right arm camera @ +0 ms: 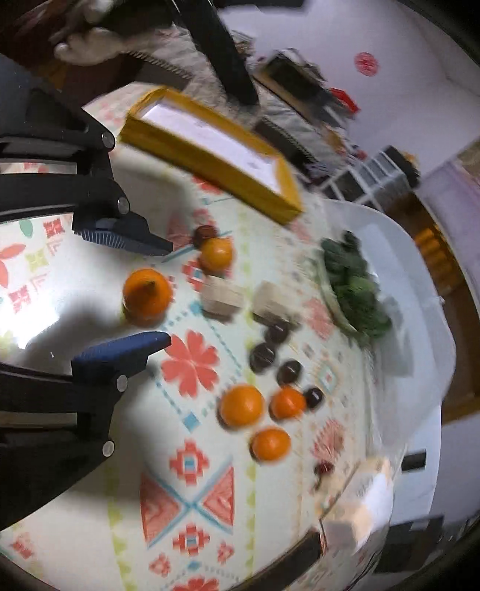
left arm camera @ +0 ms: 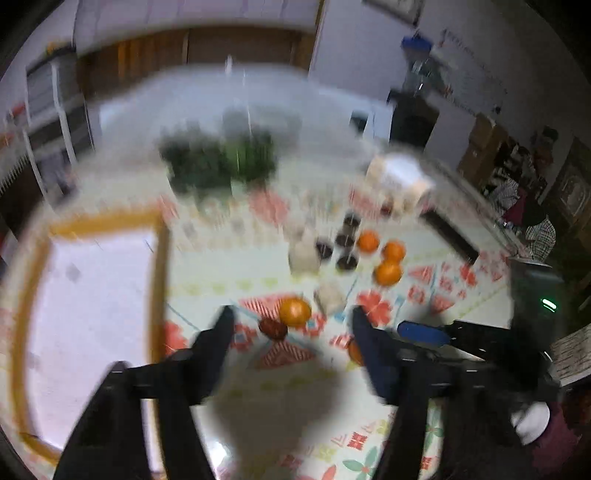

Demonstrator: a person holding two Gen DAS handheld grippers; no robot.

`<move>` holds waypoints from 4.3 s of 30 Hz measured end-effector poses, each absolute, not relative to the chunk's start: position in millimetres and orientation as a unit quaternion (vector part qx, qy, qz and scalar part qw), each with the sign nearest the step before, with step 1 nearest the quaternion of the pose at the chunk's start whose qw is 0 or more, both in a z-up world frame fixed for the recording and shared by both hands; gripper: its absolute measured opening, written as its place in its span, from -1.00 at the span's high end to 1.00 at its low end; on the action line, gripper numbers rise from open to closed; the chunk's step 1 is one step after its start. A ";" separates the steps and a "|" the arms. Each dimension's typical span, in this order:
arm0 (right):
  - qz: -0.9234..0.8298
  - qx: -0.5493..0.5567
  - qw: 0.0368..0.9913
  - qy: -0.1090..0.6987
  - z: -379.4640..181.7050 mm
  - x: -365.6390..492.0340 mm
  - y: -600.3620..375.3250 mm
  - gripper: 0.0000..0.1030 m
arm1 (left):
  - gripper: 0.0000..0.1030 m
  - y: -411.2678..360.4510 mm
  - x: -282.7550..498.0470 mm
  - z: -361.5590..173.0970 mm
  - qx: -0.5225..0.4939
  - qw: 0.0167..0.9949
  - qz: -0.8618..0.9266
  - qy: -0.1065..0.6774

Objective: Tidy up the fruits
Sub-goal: 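Grasp a mandarin with the left tool while the right tool grasps another mandarin, then carry both mandarins up and over to the white tray, then release the mandarin into the tray with the left tool, return to table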

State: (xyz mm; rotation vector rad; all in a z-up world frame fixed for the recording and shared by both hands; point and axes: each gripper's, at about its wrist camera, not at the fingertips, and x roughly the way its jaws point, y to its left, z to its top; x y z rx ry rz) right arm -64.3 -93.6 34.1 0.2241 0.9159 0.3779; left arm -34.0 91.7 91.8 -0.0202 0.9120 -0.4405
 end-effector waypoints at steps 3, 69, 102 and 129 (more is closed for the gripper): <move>0.192 0.079 0.873 0.441 25.4 -61.4 -83.4 0.11 | -0.06 84.1 -15.7 55.9 -0.010 0.863 -0.217 0.457; 0.063 0.001 0.998 -0.025 636.8 -319.2 -64.1 0.24 | 0.37 462.7 -335.0 551.8 -0.051 0.960 0.276 -0.013; 0.378 -0.061 0.813 0.438 32.7 0.1 219.6 0.24 | 0.37 335.9 34.6 37.4 -0.096 0.887 0.006 0.452; 0.276 -0.036 0.916 0.289 101.0 -98.8 61.5 -0.47 | -0.60 253.2 -49.0 141.9 -0.082 0.925 -0.065 0.365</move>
